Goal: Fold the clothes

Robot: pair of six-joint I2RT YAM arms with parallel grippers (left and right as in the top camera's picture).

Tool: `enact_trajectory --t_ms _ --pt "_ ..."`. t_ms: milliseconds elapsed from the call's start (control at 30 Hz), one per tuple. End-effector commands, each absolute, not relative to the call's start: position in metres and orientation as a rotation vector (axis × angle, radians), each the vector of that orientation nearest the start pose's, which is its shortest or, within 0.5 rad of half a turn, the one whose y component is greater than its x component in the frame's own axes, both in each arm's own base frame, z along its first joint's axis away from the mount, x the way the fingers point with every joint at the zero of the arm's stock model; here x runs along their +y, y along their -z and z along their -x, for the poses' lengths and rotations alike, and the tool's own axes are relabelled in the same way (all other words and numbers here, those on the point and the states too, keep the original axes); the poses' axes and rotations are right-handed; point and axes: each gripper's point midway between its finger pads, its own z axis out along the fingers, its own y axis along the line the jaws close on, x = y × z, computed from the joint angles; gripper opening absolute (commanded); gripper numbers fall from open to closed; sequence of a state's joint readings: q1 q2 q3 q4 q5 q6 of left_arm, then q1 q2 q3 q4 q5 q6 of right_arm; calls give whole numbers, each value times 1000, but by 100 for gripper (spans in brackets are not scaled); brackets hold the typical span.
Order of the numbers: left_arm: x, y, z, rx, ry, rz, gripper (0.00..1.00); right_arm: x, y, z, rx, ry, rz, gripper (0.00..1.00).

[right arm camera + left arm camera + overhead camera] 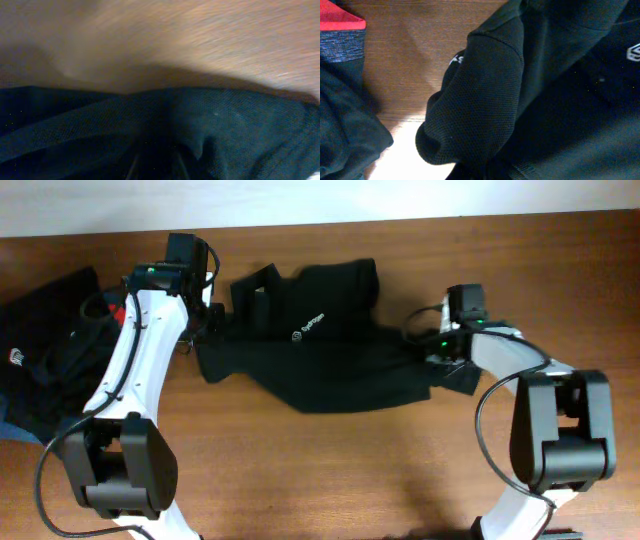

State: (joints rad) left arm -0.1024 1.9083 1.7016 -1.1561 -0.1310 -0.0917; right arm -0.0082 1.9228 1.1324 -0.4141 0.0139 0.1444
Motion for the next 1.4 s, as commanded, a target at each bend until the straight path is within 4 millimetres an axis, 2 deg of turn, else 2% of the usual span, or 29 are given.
enact_trajectory --t_ms 0,100,167,200,300,400,500,567,633,700,767,800,867,1000,1133,1200,1367 --pt "-19 -129 -410 2924 -168 19 0 -59 19 -416 2743 123 -399 25" --pt "-19 -129 -411 2922 -167 20 0 -72 10 -431 2672 96 -432 39" --pt "-19 -129 -411 2922 -167 19 0 -68 7 -437 2667 32 -383 47" --pt "-19 -129 -411 2922 -167 19 0 -62 7 -437 2681 -10 -345 53" --pt "-19 -129 -411 2922 -167 19 0 -53 -3 -428 2739 -68 -329 80" --pt "-19 -129 -411 2921 -167 19 0 -52 -30 -427 2739 -73 -328 96" --pt "-19 -129 -411 2922 -167 19 0 -52 -77 -429 2690 -71 -320 99" --pt "-19 -129 -411 2922 -167 19 0 -47 -115 -422 2666 -102 -308 98" --pt "-19 -129 -411 2922 -167 19 0 -37 -133 -408 2678 -163 -296 99" --pt "-19 -129 -411 2921 -167 19 0 -22 -145 -380 2737 -252 -291 99" --pt "-19 -129 -412 2917 -166 20 0 -12 -141 -354 2833 -314 -309 100" --pt "-19 -130 -413 2911 -165 20 0 -6 -131 -339 2898 -341 -310 97" --pt "-19 -130 -414 2906 -164 21 0 5 -113 -322 2971 -349 -228 93" --pt "-19 -130 -414 2906 -164 21 0 27 -78 -301 3043 -362 -139 94" --pt "-19 -130 -414 2907 -163 20 0 51 -48 -301 3002 -359 -4 93" --pt "-19 -130 -414 2907 -164 20 0 62 -34 -300 2972 -351 68 88" --pt "-19 -130 -414 2907 -164 20 0 72 -14 -297 2932 -355 124 87"
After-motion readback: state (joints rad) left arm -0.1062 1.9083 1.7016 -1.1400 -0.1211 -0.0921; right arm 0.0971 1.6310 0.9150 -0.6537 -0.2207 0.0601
